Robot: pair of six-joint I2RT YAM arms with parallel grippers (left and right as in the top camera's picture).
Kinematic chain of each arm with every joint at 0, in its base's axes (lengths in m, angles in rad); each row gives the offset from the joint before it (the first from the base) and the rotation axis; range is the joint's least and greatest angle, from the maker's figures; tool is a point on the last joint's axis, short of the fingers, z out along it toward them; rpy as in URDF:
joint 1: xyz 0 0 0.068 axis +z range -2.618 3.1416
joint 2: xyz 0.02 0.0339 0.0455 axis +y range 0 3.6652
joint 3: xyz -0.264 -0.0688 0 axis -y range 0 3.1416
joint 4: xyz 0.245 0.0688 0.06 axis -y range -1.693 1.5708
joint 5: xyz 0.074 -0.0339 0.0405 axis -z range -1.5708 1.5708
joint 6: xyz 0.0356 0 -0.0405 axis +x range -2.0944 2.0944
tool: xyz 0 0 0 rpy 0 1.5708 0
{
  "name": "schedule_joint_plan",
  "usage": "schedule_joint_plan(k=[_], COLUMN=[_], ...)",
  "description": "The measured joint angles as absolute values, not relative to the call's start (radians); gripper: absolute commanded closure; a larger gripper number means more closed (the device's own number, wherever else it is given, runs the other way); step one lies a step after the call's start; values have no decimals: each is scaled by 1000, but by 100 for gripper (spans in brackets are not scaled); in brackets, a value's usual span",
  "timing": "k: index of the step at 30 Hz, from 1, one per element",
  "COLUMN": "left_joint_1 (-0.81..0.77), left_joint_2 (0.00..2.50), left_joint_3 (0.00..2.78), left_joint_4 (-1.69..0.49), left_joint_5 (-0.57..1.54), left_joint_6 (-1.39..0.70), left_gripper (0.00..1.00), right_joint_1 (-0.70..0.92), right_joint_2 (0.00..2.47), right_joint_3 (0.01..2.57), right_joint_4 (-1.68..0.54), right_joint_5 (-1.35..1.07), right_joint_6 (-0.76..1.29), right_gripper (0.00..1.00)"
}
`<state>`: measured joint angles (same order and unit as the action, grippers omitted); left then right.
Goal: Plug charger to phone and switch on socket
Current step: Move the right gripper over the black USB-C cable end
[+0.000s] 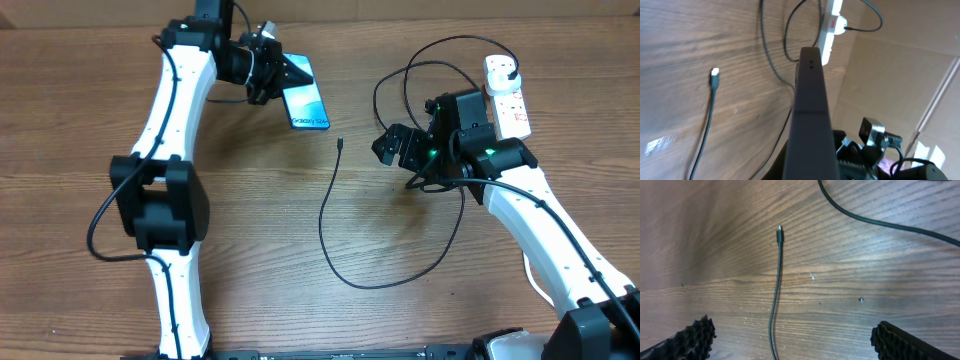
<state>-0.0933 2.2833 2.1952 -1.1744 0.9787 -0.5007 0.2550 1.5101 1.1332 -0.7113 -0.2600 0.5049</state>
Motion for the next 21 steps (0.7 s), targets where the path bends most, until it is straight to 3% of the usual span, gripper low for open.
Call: schedule_joint_plan(k=[9, 14, 21], left_joint_1=[86, 209, 240], left_joint_2=[2199, 2199, 2199], left_joint_3=[2195, 2195, 2195], left_joint_4=[-1356, -1443, -1474], left_joint_5=[1016, 1052, 1063], left_joint_6=[-475, -421, -365], left_gripper=[96, 96, 96], right_joint_1=[261, 297, 351], right_joint_2=[1510, 1510, 1596], right_joint_3=[1133, 1133, 1239], right_joint_4=[-754, -753, -788], right_joint_5=[-256, -255, -254], right_joint_6=[477, 471, 470], right_gripper=[16, 19, 23])
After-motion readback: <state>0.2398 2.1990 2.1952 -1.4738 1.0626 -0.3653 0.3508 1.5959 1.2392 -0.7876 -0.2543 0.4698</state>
